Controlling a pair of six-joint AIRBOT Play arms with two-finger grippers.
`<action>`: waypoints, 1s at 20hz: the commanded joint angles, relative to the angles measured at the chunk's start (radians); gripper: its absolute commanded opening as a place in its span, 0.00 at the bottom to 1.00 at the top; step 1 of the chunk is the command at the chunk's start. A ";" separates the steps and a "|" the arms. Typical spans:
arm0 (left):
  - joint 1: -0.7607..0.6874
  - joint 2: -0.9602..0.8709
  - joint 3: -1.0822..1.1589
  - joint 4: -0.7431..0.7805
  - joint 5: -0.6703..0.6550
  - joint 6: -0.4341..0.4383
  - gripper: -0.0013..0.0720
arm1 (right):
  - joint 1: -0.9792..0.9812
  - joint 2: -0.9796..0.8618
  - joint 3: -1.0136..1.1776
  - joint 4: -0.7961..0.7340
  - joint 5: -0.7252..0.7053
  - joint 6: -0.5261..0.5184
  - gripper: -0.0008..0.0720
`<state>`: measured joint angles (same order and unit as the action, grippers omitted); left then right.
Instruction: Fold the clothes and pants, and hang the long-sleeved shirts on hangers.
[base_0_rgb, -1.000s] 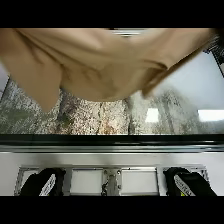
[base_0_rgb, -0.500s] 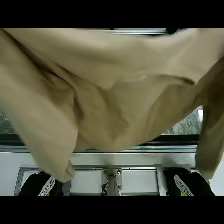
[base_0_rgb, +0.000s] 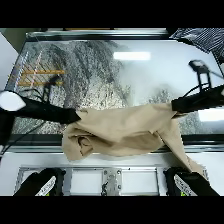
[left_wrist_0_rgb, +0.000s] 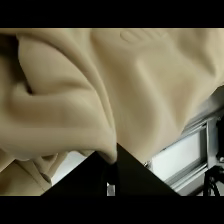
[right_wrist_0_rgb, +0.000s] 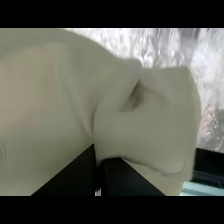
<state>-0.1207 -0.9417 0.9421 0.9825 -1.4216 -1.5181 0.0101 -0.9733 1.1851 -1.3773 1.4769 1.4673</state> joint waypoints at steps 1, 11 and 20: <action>-0.073 -0.094 -0.153 0.008 0.130 -0.001 0.05 | -0.001 -0.084 -0.103 -0.049 -0.165 0.064 0.05; -0.077 -0.375 0.095 -0.006 0.291 -0.004 0.05 | 0.012 -0.132 -0.105 -0.080 -0.357 -0.102 0.97; -0.076 -0.375 0.094 -0.005 0.323 -0.004 0.05 | 0.294 0.148 -0.106 -0.116 -0.229 -0.102 0.96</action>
<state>-0.1967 -1.3140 1.0340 0.9768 -1.1145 -1.5223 0.2077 -0.8780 1.0798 -1.4693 1.1965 1.3678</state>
